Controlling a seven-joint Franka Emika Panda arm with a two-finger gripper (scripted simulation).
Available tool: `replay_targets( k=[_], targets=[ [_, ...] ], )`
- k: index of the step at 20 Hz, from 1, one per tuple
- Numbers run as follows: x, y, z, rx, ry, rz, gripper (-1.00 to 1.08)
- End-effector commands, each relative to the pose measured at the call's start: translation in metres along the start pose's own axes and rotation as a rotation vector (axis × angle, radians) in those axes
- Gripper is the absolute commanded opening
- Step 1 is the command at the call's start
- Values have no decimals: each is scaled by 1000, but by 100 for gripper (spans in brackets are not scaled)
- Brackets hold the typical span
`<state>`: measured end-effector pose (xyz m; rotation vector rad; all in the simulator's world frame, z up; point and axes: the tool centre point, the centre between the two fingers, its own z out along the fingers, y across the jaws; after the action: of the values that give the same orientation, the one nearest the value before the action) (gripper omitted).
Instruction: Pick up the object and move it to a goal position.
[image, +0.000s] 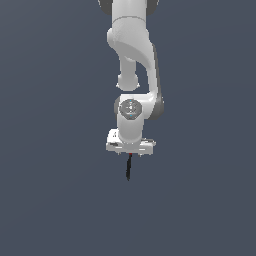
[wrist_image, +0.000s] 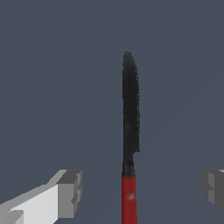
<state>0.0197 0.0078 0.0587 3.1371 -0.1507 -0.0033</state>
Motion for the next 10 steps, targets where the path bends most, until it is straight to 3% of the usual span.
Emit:
replay_targets(
  k=[1,10],
  targets=[
    [0,0,0,0,1,0,100],
    [0,0,33,1,2,2,100]
  ],
)
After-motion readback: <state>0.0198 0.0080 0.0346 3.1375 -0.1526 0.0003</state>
